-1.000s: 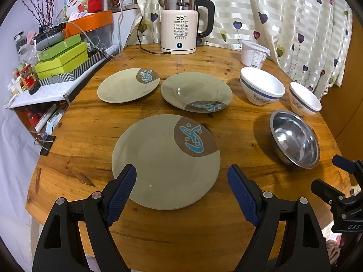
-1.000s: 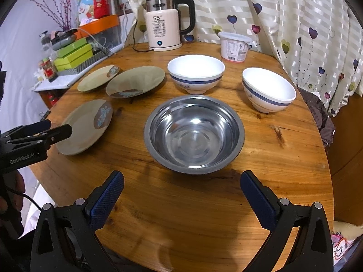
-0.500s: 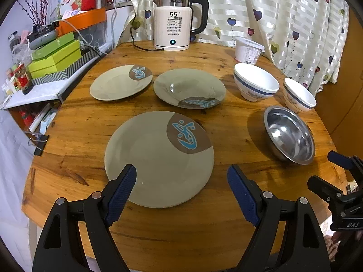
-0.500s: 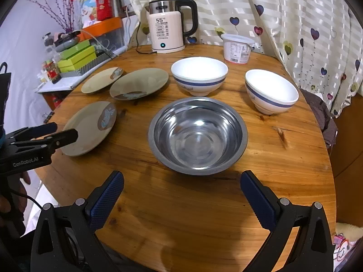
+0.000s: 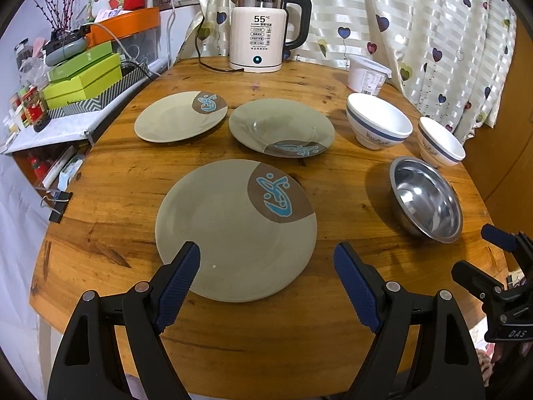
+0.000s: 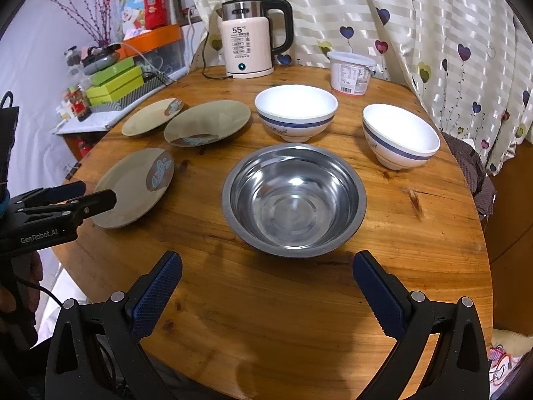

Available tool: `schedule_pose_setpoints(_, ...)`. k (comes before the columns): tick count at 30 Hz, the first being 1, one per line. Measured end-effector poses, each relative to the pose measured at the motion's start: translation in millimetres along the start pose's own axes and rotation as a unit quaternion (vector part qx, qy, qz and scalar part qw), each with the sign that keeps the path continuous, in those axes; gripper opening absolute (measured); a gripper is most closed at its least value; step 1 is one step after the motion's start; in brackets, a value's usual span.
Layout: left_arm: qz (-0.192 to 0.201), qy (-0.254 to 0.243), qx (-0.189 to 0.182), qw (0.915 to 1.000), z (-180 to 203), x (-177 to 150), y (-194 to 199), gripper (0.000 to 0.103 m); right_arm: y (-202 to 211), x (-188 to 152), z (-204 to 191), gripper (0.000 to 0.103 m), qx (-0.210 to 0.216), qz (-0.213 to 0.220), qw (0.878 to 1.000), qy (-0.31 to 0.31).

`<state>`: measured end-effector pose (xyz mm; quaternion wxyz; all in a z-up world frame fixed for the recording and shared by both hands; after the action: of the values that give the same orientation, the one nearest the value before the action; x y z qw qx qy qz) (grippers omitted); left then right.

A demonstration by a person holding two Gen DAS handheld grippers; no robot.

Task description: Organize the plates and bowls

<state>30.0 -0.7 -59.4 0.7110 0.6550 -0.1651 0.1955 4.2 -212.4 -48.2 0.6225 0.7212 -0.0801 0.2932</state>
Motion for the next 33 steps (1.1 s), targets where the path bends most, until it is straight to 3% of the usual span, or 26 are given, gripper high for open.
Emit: schedule_pose_setpoints(33,0.006,-0.004,-0.007,0.9999,-0.6,3.3,1.3,0.083,1.6,4.0,-2.6,0.103,0.002,0.008,1.000,0.004)
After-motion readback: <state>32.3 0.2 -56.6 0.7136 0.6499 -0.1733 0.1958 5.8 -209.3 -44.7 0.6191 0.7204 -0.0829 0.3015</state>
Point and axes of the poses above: each gripper's, at about its wrist camera, not at the fingertips, and y roughly against the way its jaws point, z to its right, x to its top, the point moved 6 cm from there along -y, roughly the way its jaws point, and after that the axes turned 9 degrees about -z, right-handed, at the moved point
